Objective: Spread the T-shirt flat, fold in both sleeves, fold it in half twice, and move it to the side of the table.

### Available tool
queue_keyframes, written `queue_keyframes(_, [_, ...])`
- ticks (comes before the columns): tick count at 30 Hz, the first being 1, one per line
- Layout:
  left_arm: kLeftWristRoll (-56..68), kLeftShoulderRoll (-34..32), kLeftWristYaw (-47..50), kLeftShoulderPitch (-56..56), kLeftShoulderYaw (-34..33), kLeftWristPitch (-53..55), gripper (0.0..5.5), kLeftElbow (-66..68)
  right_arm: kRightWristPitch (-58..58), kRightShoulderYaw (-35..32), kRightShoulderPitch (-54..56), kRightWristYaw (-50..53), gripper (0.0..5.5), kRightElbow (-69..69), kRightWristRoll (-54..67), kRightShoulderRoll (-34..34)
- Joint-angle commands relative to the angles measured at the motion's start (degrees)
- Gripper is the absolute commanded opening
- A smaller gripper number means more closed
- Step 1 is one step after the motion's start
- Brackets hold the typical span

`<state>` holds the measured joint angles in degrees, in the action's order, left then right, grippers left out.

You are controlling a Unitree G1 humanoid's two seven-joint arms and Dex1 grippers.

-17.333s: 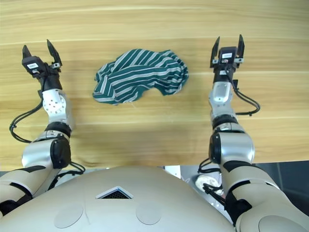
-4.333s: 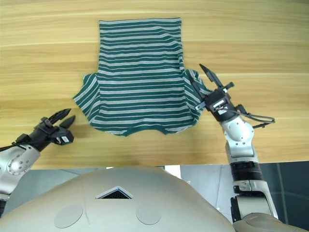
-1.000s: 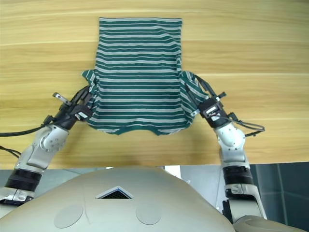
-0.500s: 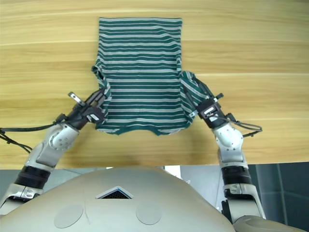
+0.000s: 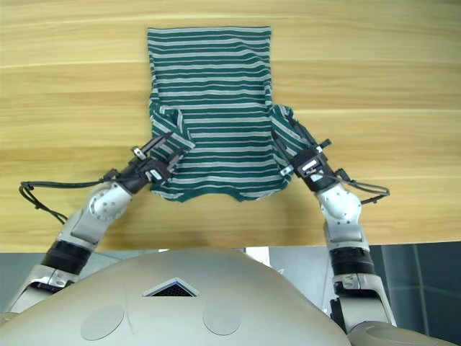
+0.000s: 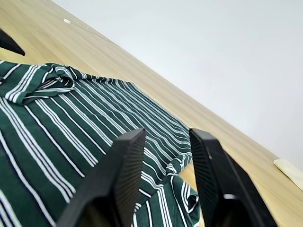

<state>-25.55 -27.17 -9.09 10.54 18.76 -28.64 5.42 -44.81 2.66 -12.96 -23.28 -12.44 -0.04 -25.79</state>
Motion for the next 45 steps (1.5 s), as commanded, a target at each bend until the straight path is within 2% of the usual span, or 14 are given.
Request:
queue_keyframes(1, [-3.3, -3.1, -1.2, 1.9, 0.1, 1.1, 2.58, 1.0, -0.1, -5.8, -0.2, 1.7, 1.73, 3.4, -2.4, -4.3])
queue_keyframes(3, [-3.5, -4.1, -1.1, 3.5, -0.4, 0.8, 2.58, 0.1, 0.8, -12.8, 0.0, 5.9, 1.73, 5.4, -9.2, -8.1])
queue_keyframes(5, [-2.8, -4.5, 0.3, 4.7, -2.2, 0.6, 2.58, -2.4, 3.7, -17.8, -0.5, 12.5, 1.73, 6.1, -24.3, -13.5])
queue_keyframes(8, [-2.5, -3.4, 2.9, 4.5, -4.6, 0.4, 2.58, -4.8, 5.4, -15.2, -3.1, 15.1, 1.73, 4.1, -35.0, -16.9])
queue_keyframes(13, [1.8, -2.0, 2.3, 5.3, -5.5, -2.2, 2.58, -11.0, 7.1, -8.2, -8.6, 12.8, 1.73, 5.4, -42.4, -19.1])
queue_keyframes(17, [3.7, -1.2, 2.9, 5.6, -7.8, -2.7, 2.58, -14.0, 9.7, -6.1, -10.8, 11.4, 1.73, 6.7, -45.5, -21.6])
queue_keyframes(20, [5.5, -0.2, 1.9, 6.6, -6.8, -4.3, 2.58, -16.7, 10.0, -3.5, -10.5, 10.9, 1.73, 7.5, -44.4, -21.8])
queue_keyframes(36, [9.0, 0.3, -3.0, 9.9, -4.6, -9.5, 2.58, -17.3, 12.3, 5.0, -0.8, 20.2, 1.73, -2.5, -45.9, -21.8])
queue_keyframes(45, [8.9, 0.3, -3.7, 11.2, -4.3, -10.6, 2.64, -16.6, 12.9, 8.7, 3.3, 23.2, 0.43, -7.0, -46.3, -21.5])
